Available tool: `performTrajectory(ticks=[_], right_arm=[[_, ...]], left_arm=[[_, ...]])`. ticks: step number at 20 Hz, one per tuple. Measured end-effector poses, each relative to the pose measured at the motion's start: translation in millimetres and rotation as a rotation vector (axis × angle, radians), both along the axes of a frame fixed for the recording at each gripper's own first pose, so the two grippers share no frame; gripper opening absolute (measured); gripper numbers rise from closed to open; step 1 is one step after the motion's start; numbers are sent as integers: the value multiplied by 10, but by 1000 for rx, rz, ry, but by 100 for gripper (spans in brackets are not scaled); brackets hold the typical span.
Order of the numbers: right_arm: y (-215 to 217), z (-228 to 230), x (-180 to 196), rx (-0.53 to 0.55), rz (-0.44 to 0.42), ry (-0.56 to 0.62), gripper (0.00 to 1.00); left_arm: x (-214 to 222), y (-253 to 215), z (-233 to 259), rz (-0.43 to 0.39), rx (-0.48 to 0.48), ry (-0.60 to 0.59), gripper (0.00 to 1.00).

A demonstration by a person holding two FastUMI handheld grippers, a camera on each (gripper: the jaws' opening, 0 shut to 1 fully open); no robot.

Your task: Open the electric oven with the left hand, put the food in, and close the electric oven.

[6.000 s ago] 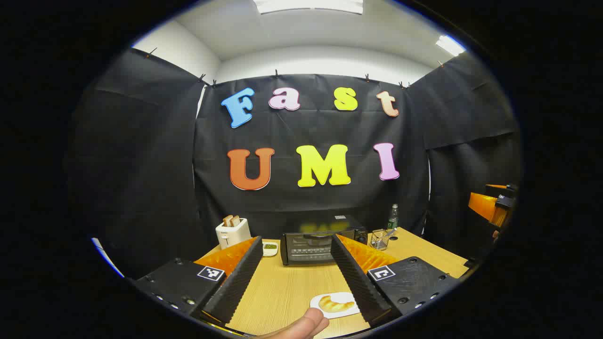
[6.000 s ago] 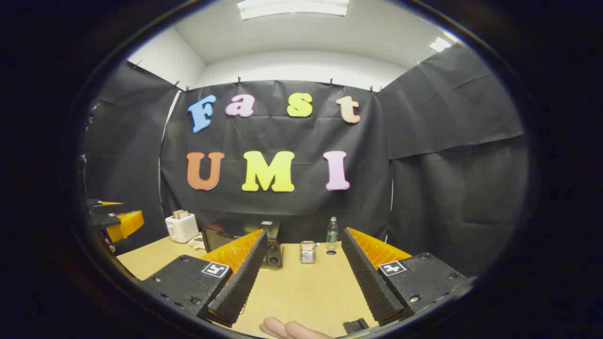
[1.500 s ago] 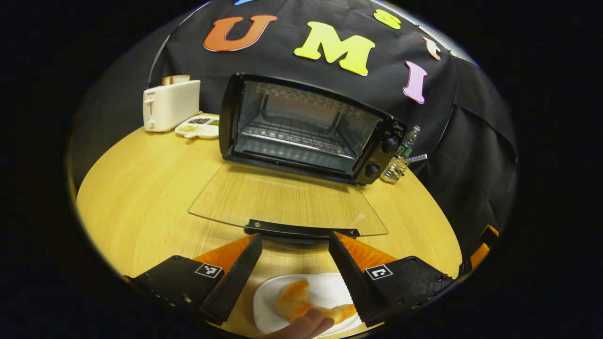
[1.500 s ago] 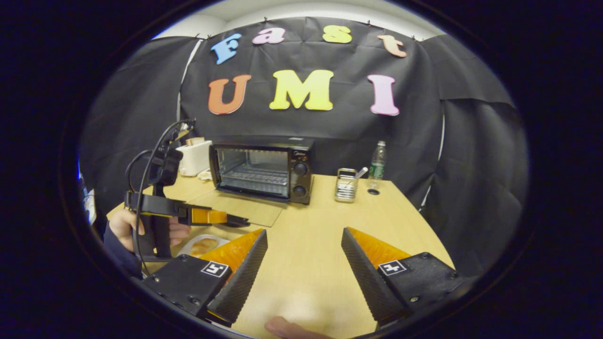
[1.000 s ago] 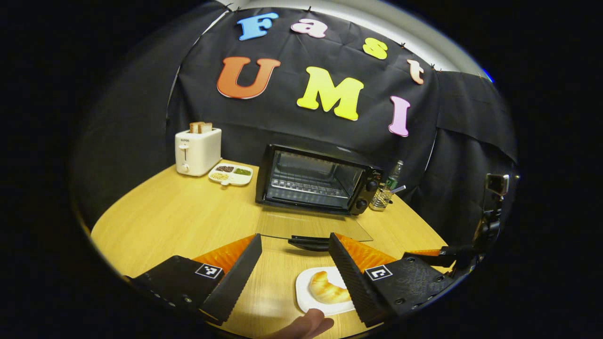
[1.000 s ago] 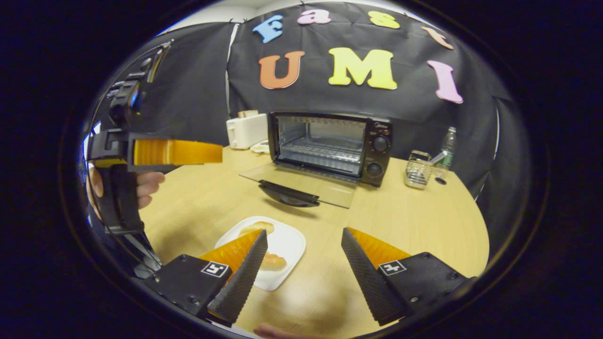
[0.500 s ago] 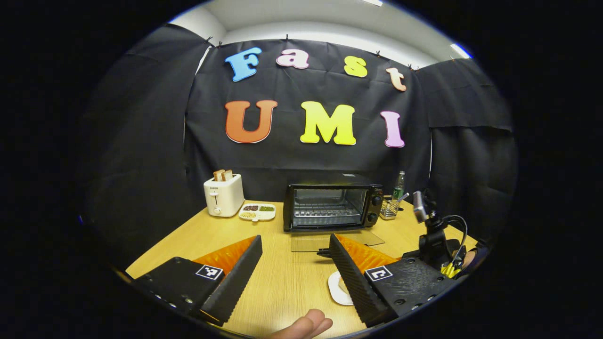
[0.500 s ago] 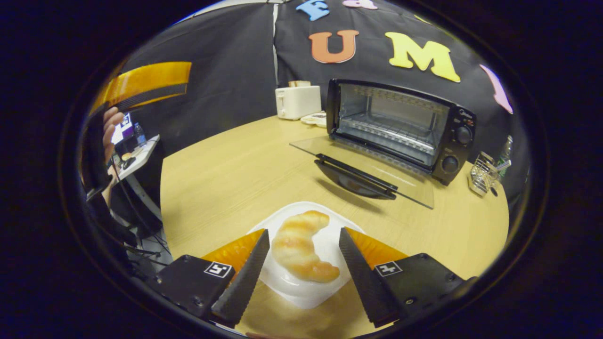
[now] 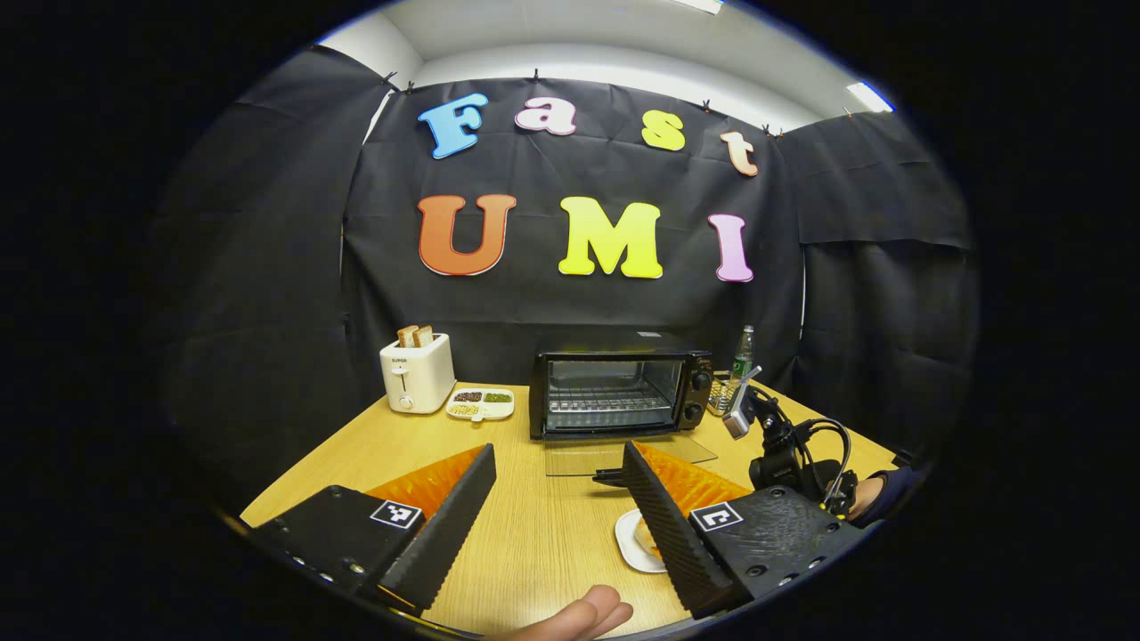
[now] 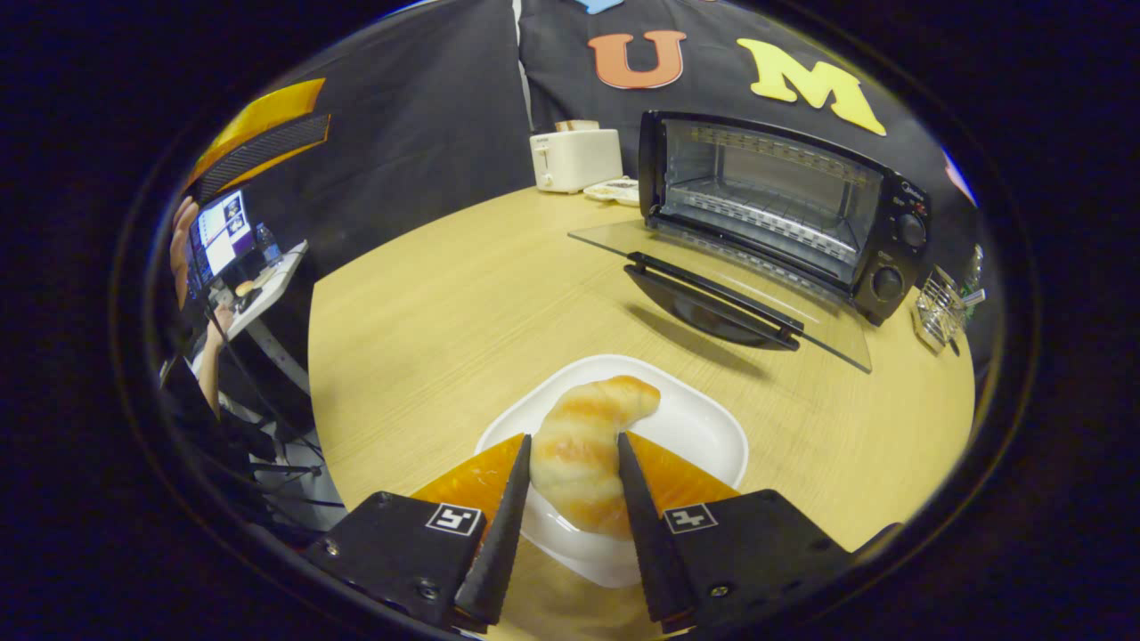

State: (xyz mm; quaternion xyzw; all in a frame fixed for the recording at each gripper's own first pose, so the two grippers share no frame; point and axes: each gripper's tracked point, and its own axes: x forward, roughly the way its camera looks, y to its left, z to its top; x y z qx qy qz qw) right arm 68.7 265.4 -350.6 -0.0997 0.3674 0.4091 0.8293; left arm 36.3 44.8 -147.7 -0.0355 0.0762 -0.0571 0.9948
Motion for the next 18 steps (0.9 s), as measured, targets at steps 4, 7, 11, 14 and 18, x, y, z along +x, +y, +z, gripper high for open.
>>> performTrajectory(ticks=[4, 7, 11, 14, 18], right_arm=[[121, 430, 110, 89, -26, -27, 60], [203, 739, 377, 150, -100, -24, 59], [333, 1170, 880, 268, -198, -22, 59], [364, 1347, 1351, 340, -277, -44, 60], [417, 1295, 1890, 407, -386, 26, 59]], left_arm=[[-35, 35, 81, 1, 2, -18, 94], [-81, 64, 240, 1, 6, -77, 94], [-118, 48, 367, -13, -22, -103, 94], [-163, 24, 456, -23, -34, -108, 94], [-201, 40, 525, -24, -9, -110, 94]])
